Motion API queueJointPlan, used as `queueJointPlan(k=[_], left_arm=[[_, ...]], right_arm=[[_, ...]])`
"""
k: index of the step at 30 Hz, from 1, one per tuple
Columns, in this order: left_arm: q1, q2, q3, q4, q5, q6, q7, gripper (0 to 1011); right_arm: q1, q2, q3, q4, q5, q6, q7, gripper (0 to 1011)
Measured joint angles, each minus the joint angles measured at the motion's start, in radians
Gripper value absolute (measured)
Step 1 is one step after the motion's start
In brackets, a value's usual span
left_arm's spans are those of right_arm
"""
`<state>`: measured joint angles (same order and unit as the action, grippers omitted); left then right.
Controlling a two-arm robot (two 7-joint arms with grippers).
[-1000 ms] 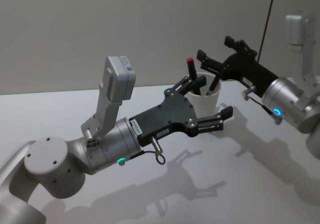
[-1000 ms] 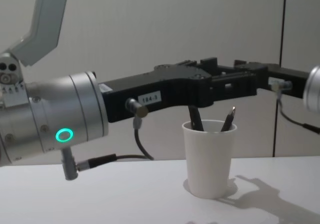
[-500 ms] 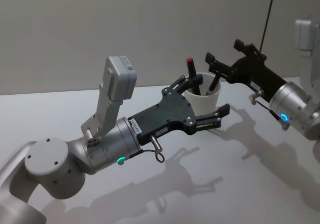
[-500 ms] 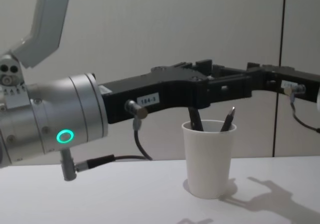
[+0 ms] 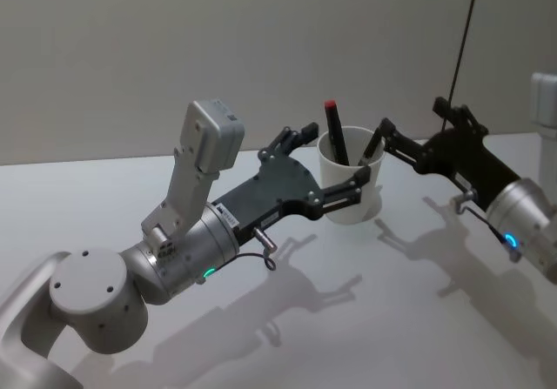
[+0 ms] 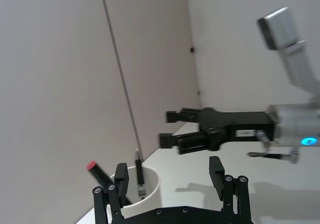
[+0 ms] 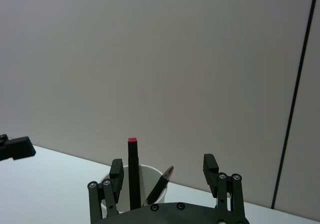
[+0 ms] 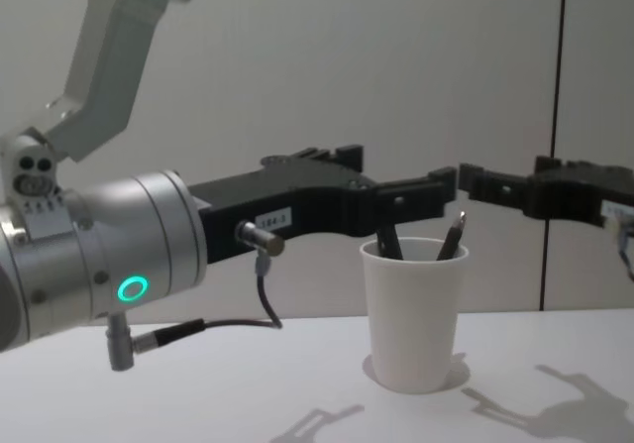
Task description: Place the pen into the pen holder.
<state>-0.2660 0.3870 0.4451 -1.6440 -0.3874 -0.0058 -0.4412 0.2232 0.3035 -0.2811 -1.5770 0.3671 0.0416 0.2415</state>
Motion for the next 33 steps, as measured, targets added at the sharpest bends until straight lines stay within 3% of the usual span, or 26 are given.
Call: queueJointPlan(k=[21,33], left_arm=[[0.019,-0.004,0.007,0.012,0.121,0.012,0.278,1001],[0.028,-0.005,0.009,0.018,0.18,0.019,0.412,1001]], right_arm=[[-0.202,0.03,0.048,-0.161,-0.068,-0.006,-0.148,1002],[-0.237,0.034,0.056,-0.189,-0.08,-0.008,-0.175,1002]])
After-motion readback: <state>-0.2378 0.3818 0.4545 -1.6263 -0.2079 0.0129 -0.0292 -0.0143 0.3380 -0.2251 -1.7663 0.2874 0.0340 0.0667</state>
